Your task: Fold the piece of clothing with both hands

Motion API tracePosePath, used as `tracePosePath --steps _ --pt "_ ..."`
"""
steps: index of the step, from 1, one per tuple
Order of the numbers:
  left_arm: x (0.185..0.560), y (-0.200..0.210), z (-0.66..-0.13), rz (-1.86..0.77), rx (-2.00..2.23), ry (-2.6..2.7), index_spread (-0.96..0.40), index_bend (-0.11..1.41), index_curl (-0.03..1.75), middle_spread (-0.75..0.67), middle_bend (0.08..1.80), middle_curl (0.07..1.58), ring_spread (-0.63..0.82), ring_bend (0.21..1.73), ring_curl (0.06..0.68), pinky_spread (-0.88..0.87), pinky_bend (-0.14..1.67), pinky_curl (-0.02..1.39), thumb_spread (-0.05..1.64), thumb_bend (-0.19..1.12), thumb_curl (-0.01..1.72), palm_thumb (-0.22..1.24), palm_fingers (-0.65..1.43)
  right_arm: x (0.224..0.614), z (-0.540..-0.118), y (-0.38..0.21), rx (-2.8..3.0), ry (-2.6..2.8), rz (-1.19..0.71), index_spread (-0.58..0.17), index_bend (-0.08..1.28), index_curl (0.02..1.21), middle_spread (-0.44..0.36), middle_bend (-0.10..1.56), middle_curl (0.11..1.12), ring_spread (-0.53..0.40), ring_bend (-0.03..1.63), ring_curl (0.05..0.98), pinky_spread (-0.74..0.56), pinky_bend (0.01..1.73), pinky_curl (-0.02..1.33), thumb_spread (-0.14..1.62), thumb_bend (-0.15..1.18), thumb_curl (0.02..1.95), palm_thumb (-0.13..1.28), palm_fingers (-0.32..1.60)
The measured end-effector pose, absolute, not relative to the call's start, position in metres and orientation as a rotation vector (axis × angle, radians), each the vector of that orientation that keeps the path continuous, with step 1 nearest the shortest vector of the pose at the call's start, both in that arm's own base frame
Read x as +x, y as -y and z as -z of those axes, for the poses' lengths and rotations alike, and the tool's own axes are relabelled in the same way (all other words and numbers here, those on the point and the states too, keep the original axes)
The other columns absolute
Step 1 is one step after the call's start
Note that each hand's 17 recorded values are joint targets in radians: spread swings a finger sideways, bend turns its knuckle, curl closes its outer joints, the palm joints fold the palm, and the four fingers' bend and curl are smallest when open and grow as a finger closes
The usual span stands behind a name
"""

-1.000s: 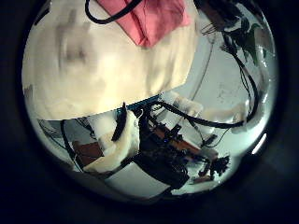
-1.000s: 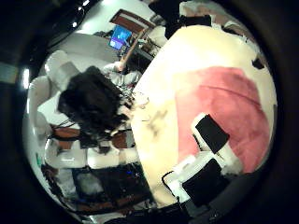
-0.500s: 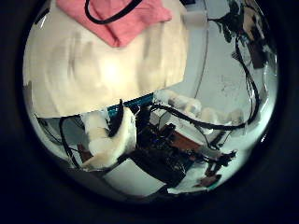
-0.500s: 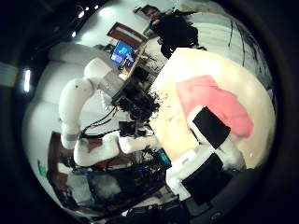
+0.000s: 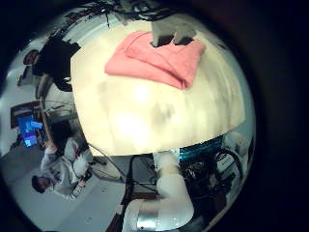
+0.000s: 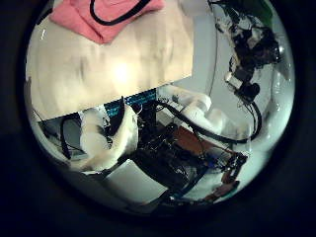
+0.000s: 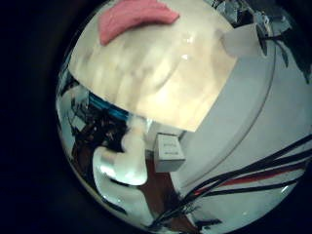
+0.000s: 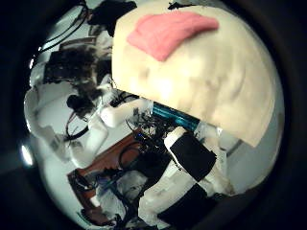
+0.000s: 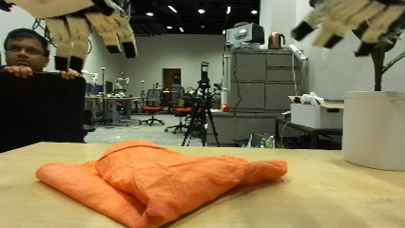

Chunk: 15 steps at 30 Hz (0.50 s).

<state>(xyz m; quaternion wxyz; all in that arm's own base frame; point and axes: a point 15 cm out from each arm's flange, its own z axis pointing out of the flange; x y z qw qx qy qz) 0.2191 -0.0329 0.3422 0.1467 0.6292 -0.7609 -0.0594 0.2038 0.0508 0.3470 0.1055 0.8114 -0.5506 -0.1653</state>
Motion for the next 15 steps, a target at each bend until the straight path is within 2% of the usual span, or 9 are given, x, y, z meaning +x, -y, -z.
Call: tracePosePath --steps 15 --pt "0.238 0.013 -0.301 0.142 1.816 2.102 0.09 0.18 0.32 0.26 0.18 0.30 0.51 0.43 0.219 0.45 0.32 0.32 1.13 -0.01 0.35 0.56 0.10 0.226 -0.335 -0.052 2.476 1.699 0.349 -0.382 0.19 0.38 0.087 0.20 0.34 0.211 0.19 0.229 0.34 0.18 0.27 1.38 -0.01 0.25 0.52 0.19"
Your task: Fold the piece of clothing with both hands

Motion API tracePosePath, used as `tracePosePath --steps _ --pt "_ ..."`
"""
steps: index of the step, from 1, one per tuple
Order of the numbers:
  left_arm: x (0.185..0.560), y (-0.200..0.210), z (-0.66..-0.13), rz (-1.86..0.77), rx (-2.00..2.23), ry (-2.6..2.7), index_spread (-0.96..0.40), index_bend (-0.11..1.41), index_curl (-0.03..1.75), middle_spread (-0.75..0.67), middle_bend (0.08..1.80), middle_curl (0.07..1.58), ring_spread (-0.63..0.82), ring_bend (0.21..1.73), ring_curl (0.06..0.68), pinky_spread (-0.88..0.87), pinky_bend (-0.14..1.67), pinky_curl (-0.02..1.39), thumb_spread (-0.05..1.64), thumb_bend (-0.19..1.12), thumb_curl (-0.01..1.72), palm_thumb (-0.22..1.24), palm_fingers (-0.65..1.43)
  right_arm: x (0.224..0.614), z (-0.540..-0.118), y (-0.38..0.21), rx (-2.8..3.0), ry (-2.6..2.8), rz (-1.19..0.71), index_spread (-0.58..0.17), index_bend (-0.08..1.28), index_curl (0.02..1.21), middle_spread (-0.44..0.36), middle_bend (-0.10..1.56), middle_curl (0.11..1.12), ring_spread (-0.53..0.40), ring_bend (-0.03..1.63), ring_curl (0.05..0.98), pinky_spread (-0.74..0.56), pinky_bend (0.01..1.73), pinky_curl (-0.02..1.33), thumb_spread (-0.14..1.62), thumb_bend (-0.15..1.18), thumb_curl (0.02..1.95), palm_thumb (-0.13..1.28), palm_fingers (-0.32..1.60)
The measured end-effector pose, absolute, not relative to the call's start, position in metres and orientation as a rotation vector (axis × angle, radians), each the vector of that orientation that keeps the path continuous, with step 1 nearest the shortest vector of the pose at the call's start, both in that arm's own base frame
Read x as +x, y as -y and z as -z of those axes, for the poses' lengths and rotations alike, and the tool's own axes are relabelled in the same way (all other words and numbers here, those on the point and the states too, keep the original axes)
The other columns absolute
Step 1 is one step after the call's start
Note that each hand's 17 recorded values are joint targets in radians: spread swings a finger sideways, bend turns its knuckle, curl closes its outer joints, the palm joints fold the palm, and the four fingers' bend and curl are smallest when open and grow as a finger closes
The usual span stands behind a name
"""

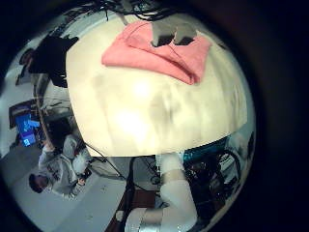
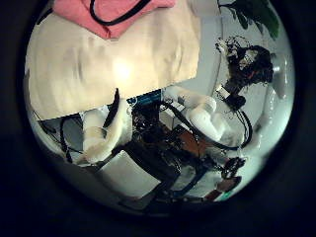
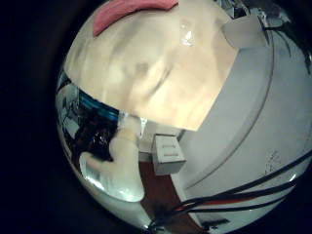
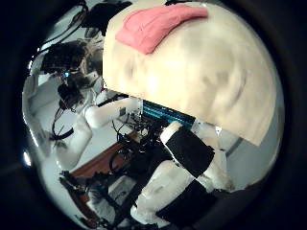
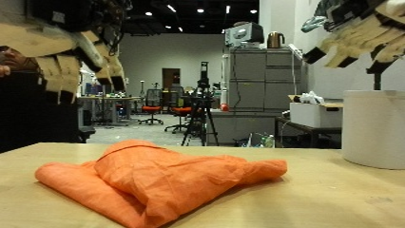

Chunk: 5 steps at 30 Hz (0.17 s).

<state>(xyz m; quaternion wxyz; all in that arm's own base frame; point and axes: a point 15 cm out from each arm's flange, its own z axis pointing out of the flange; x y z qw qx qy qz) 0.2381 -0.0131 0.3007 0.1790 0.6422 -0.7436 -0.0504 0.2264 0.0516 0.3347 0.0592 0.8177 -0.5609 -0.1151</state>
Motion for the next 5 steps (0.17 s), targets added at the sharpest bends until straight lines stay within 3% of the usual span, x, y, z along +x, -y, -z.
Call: tracePosePath --steps 5 --pt "0.2424 0.0151 -0.3006 0.059 1.819 2.072 0.10 0.17 0.32 0.26 0.19 0.30 0.50 0.43 0.218 0.45 0.32 0.31 1.13 -0.02 0.35 0.57 0.11 0.2221 -0.3236 -0.0521 2.453 1.698 0.371 -0.385 0.20 0.38 0.092 0.19 0.34 0.215 0.19 0.228 0.34 0.18 0.26 1.38 -0.01 0.23 0.52 0.20"
